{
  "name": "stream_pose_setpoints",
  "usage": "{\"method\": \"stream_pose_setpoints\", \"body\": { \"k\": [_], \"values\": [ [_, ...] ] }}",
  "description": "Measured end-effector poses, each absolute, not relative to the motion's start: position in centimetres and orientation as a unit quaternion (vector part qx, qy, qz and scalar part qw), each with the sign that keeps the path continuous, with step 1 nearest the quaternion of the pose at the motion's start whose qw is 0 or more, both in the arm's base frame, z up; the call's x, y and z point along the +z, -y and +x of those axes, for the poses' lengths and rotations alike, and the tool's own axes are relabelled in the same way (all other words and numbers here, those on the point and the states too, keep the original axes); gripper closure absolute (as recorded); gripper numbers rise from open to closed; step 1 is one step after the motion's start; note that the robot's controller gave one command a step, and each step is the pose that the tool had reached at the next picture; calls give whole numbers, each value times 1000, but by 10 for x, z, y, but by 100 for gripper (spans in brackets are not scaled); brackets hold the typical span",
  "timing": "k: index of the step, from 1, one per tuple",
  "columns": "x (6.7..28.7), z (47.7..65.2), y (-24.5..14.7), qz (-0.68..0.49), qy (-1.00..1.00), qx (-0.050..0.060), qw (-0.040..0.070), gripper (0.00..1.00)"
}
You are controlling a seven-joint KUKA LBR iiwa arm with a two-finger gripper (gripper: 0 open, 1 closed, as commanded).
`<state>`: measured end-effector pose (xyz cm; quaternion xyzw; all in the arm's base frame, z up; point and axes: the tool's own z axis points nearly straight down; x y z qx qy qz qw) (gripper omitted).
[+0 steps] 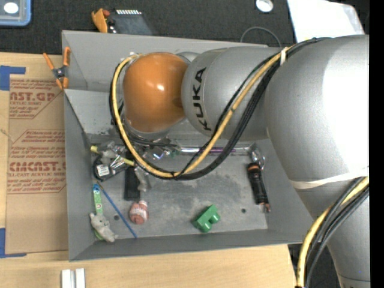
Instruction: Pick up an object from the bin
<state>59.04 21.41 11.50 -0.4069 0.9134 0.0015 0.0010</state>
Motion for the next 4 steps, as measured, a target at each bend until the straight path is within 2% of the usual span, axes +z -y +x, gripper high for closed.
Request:
{"method": "stream_pose_setpoints", "body": {
  "k": [1, 2, 3, 4],
  "values": [
    [70, 589, -184, -484, -875, 1, 6, 0],
    [70, 594, -210, -427, -904, 4, 7, 100],
    [70, 594, -210, -427, -904, 4, 6, 100],
    [83, 593, -210, -427, -904, 4, 5, 100]
  ]
}}
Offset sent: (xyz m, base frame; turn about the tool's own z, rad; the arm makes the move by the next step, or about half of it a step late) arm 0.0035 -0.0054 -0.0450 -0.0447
